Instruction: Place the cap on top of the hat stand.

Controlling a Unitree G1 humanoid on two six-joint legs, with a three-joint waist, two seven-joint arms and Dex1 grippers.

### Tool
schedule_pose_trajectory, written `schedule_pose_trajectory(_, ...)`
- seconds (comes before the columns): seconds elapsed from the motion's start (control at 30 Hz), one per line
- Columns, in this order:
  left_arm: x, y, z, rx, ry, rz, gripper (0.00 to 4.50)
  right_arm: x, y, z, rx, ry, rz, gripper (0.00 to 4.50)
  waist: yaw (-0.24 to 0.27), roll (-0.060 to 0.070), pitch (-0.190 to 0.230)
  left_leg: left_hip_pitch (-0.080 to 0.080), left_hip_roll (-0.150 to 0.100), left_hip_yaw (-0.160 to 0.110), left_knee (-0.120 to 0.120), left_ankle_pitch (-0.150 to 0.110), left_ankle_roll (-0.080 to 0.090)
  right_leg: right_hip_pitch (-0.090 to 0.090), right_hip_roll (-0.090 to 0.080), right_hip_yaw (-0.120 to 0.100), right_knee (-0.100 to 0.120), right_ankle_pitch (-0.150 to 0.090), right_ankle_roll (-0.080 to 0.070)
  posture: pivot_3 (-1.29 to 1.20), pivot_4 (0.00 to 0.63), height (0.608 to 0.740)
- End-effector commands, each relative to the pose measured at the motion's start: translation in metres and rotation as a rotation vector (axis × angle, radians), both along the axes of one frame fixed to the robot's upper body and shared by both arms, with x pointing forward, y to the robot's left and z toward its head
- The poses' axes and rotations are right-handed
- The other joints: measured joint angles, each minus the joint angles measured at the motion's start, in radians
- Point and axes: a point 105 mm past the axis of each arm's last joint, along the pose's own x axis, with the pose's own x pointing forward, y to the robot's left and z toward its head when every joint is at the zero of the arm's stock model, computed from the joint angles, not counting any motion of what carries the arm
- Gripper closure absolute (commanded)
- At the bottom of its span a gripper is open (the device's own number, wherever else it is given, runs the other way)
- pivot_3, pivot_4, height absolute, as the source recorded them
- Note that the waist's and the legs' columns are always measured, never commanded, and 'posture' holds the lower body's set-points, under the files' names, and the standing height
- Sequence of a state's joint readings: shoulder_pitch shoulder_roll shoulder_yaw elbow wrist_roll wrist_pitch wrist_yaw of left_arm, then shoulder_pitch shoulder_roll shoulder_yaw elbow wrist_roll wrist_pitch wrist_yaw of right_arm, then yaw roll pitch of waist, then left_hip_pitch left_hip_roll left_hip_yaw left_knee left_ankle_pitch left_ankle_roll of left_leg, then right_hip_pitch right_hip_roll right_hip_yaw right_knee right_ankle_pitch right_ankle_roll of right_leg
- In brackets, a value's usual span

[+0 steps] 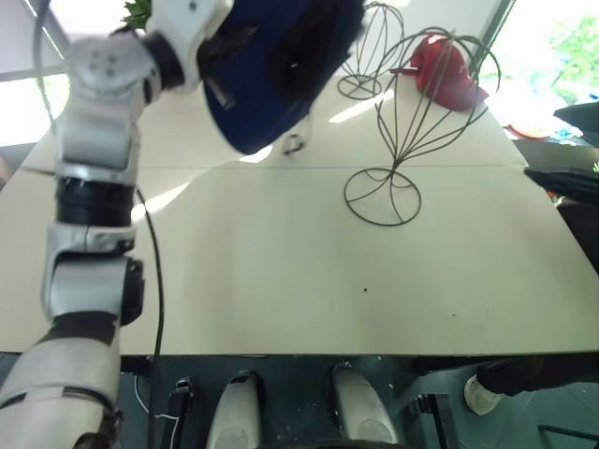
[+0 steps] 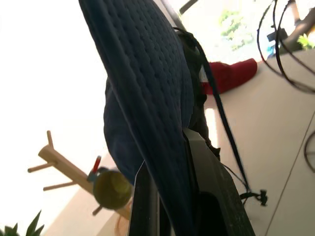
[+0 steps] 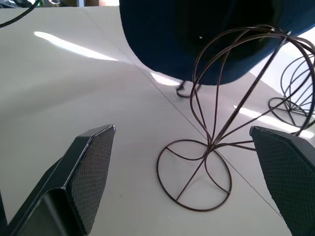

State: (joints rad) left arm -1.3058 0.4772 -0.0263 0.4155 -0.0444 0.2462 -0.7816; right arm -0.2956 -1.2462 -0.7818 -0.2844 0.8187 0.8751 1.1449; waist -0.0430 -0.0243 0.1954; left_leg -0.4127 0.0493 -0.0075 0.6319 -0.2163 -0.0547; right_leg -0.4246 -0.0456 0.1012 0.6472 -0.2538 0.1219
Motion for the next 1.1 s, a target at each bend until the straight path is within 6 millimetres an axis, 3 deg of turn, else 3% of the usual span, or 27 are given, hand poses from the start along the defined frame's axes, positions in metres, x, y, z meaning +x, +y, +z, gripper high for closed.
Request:
schedule_pose_trajectory(0.03,-0.012,-0.032,0.043,-0.042,-0.131,-0.085,4.47,-0.011,-0.004,0.015,0.010,-0.082,-0.034,0.00,0.000,0.000,0.000,0.000,0.000,0.000,0.000,0.000,0.000,0.000,0.000,0.000,0.000,0.000,0.000,0.00,0.150,0.739)
schedule_pose_trajectory(0.17,-0.029,-0.066,0.061,-0.013,-0.258,-0.200,4.47,-0.019,-0.011,0.016,0.034,-0.092,-0.086,0.00,-0.003,0.000,0.000,-0.001,-0.001,0.000,-0.001,0.000,0.001,0.000,0.000,0.000,-0.002,-0.001,0.001,0.00,0.150,0.739)
schedule_pose_trajectory(0.27,-0.043,-0.082,0.055,0.126,-0.449,-0.236,4.47,-0.025,-0.016,0.013,0.036,-0.092,-0.125,0.00,-0.003,0.000,0.000,0.001,-0.001,0.000,-0.003,0.000,0.001,-0.001,0.000,0.001,-0.001,-0.002,0.003,0.00,0.150,0.739)
schedule_pose_trajectory(0.37,-0.049,-0.089,0.028,0.311,-0.612,-0.258,4.47,-0.032,-0.022,0.013,0.051,-0.093,-0.169,0.00,-0.002,0.001,0.000,0.001,0.000,0.000,-0.004,0.000,0.001,-0.001,0.000,0.001,-0.001,-0.002,0.003,0.00,0.150,0.739)
schedule_pose_trajectory(0.63,-0.045,-0.076,-0.051,0.691,-0.968,-0.261,4.47,-0.042,-0.035,0.007,0.080,-0.078,-0.252,0.00,0.000,0.000,0.000,0.001,-0.001,0.001,-0.001,0.000,0.000,0.000,0.000,0.002,-0.001,-0.001,0.001,0.00,0.150,0.739)
schedule_pose_trajectory(0.8,-0.039,-0.078,-0.071,0.762,-1.085,-0.251,4.47,-0.044,-0.034,0.004,0.084,-0.071,-0.262,0.00,0.004,0.000,0.000,0.000,-0.001,0.001,-0.001,0.000,0.000,0.000,-0.001,0.002,-0.001,-0.001,0.002,0.00,0.150,0.739)
schedule_pose_trajectory(1.1,-0.034,-0.072,-0.112,0.931,-1.295,-0.328,4.47,-0.050,-0.052,-0.021,0.045,0.023,-0.362,0.00,0.009,-0.002,0.001,0.000,-0.001,0.001,-0.001,0.000,0.000,0.000,-0.001,0.002,-0.001,-0.003,0.006,0.00,0.150,0.739)
